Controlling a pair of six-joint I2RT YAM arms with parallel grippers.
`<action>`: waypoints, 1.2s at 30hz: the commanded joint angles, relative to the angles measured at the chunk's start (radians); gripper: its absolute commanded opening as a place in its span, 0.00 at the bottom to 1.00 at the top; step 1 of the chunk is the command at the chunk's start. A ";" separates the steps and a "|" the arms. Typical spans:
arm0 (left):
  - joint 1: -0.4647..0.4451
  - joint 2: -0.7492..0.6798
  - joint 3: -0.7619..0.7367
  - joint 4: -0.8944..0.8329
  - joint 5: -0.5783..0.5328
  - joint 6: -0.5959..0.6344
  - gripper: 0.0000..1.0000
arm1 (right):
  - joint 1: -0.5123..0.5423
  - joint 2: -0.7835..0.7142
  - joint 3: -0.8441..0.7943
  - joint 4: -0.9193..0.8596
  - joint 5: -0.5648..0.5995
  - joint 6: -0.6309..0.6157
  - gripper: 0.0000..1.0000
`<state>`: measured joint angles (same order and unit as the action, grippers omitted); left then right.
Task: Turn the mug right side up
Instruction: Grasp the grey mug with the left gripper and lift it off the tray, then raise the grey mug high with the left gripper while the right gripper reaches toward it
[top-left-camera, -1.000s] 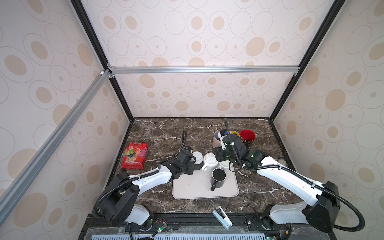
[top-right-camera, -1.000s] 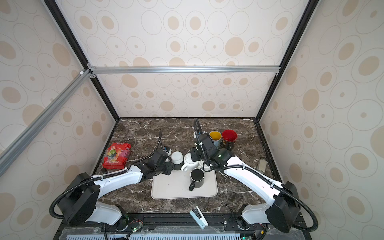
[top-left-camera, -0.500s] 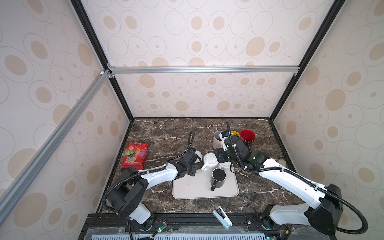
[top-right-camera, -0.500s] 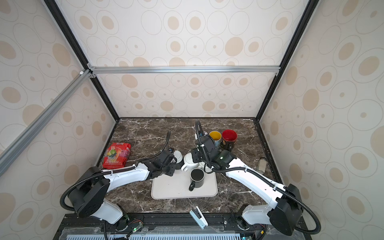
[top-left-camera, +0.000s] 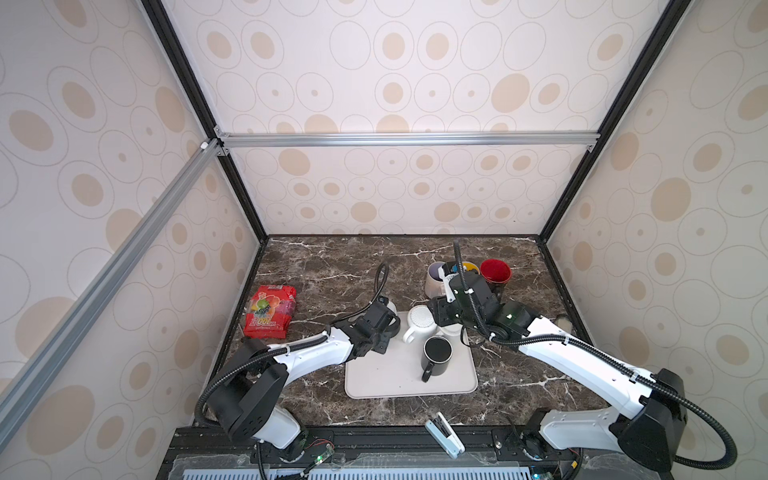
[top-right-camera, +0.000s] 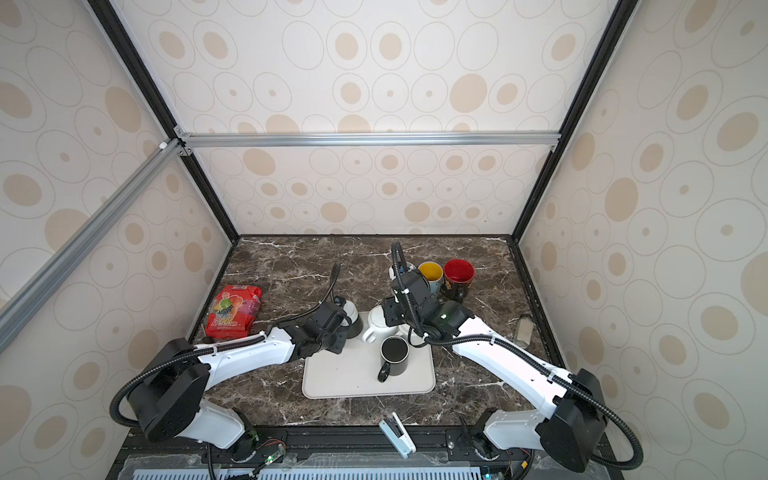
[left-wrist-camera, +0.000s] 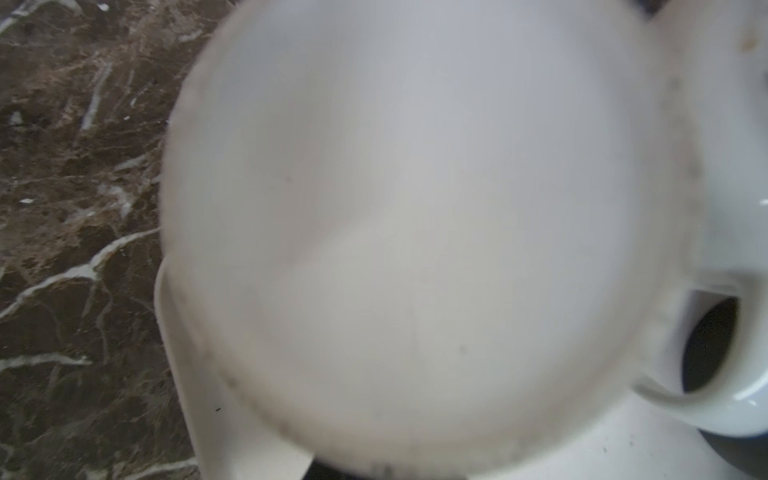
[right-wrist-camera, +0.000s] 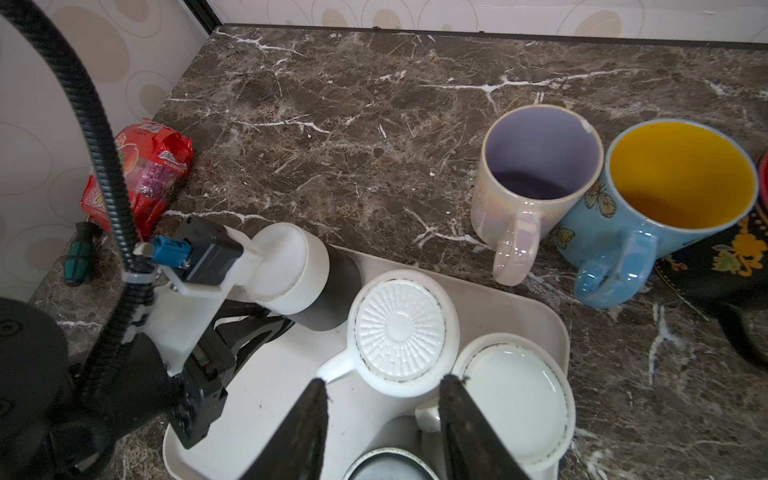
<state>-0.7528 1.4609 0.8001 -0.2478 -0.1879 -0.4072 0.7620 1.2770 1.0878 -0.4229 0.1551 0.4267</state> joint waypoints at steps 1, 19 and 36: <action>-0.001 -0.108 0.023 0.020 -0.057 0.001 0.00 | 0.008 -0.021 -0.014 0.009 -0.025 0.020 0.46; 0.019 -0.415 0.137 0.001 0.027 -0.047 0.00 | 0.008 -0.077 -0.203 0.323 -0.151 0.058 0.51; 0.222 -0.566 -0.015 0.457 0.462 -0.234 0.00 | 0.003 -0.227 -0.385 0.678 -0.236 0.092 0.51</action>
<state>-0.5621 0.9333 0.7906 -0.0696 0.1249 -0.5476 0.7628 1.0801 0.7170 0.0917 -0.0254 0.5011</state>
